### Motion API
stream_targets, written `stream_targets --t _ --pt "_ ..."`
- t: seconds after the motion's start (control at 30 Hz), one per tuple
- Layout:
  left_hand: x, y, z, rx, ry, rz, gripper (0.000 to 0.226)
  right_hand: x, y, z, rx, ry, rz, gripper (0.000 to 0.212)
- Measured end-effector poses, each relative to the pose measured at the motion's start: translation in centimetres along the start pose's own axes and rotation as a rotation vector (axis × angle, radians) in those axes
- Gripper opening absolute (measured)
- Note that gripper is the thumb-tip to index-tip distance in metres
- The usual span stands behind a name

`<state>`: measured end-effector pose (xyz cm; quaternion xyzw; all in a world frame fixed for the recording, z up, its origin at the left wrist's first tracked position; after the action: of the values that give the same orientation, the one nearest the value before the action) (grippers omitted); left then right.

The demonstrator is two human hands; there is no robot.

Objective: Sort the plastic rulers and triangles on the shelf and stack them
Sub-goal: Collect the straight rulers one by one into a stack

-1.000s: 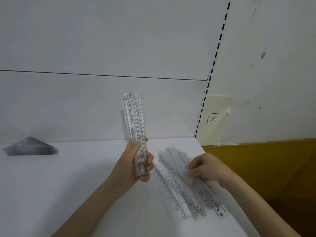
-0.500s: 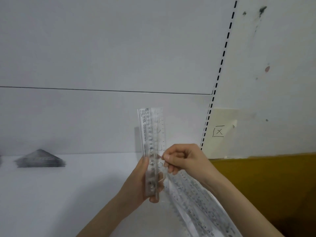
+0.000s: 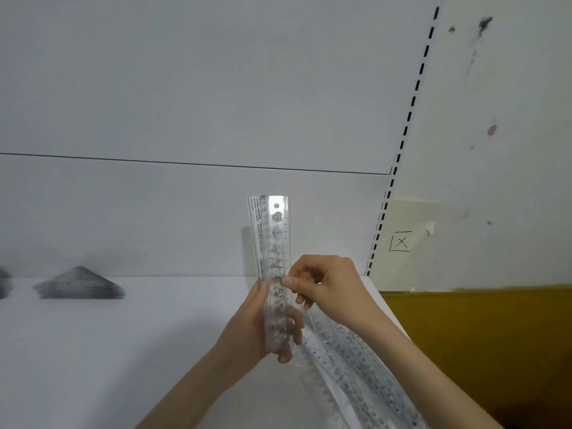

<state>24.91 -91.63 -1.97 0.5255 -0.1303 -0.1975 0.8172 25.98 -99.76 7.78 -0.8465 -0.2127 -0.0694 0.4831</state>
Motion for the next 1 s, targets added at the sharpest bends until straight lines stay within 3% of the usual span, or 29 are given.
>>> stream_targets --t 0.33,0.43,0.6,0.8,1.0 --pt "0.1 -0.1 -0.3 -0.03 0.012 -0.014 0.038 1.0 0.7 -0.6 -0.256 -0.027 -0.05 0.027" --pt "0.1 0.4 -0.5 -0.033 0.007 0.037 0.034 0.3 3.6 -2.6 -0.362 -0.012 0.084 0.024" --pt "0.2 0.7 -0.8 -0.033 0.018 0.076 0.032 -3.6 9.6 -0.7 -0.69 -0.323 0.411 0.055" --pt "0.2 0.5 -0.7 -0.03 0.013 0.083 0.029 -5.0 10.9 -1.7 -0.449 -0.248 0.537 0.03" --pt "0.2 0.4 -0.8 -0.024 0.014 0.09 0.027 -5.5 12.6 -2.1 -0.407 -0.248 0.66 0.033"
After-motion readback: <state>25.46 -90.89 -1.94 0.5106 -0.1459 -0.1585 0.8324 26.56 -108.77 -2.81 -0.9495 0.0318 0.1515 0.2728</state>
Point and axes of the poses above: each hand's wrist, its own x-axis towards the middle knuckle, its own z-axis out of the palm, y = z × x, the point moved 10 cm from there along x, towards the middle knuckle, and after that the axes turned 2 degrees about -y, right-handed, at the moved point
